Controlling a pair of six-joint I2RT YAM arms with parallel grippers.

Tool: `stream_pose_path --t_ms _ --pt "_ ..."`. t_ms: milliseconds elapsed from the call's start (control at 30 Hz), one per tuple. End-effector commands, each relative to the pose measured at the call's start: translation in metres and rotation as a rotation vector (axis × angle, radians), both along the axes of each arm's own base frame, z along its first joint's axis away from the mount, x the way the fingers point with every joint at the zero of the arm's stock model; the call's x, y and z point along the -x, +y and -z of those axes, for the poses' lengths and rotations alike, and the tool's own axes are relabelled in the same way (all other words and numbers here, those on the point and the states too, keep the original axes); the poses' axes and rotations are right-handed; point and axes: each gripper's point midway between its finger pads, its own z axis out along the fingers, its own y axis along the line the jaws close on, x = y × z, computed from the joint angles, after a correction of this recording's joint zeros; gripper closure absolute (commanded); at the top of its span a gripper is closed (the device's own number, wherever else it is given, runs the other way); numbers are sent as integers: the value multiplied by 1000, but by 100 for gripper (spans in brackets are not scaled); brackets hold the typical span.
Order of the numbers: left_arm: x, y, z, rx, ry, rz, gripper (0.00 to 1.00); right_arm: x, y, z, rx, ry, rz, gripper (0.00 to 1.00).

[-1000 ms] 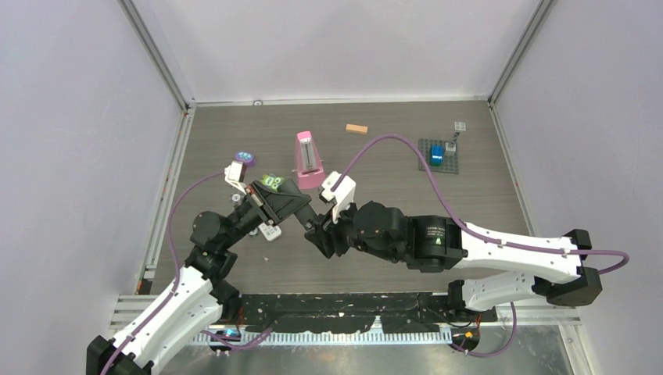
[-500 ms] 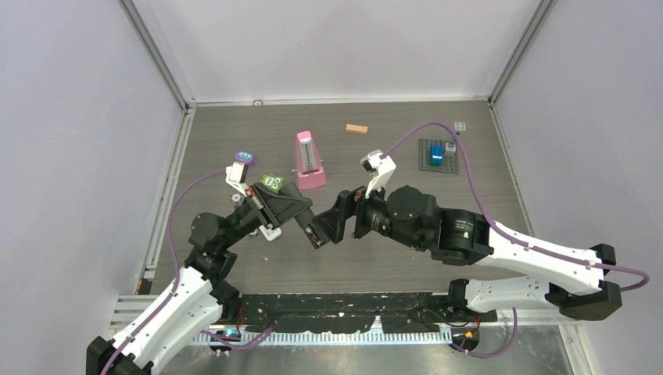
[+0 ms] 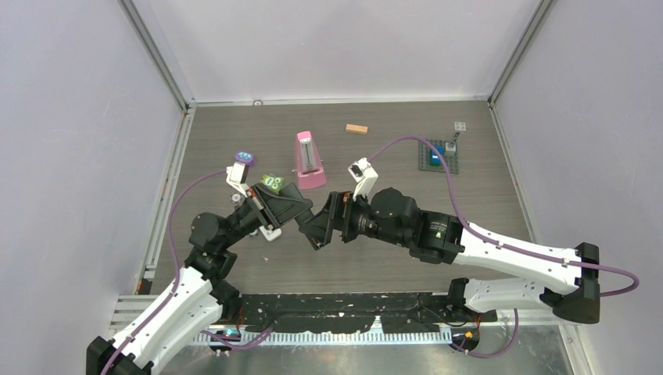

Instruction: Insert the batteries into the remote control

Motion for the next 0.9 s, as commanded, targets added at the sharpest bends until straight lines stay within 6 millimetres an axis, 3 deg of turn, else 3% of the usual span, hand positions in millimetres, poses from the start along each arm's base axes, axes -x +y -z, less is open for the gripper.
stream_pose_path --t_ms 0,233,300,533,600,700,867 --pt "7 3 -20 22 -89 1 100 3 11 -29 -136 14 -34 11" --pt "5 2 -19 13 -77 -4 100 7 17 -22 -119 33 -71 22" --pt "5 3 -20 15 -76 -7 100 5 20 -18 -110 39 -70 31" --pt "3 3 -19 17 -71 -15 100 12 27 -11 -88 74 -123 47" --pt "3 3 -18 17 -69 -14 100 12 27 -10 -89 80 -120 53" --pt "4 4 -20 27 -64 -12 100 13 28 -7 -102 90 -128 71" --pt "8 5 -29 66 -69 5 100 19 32 -4 -118 106 -166 84"
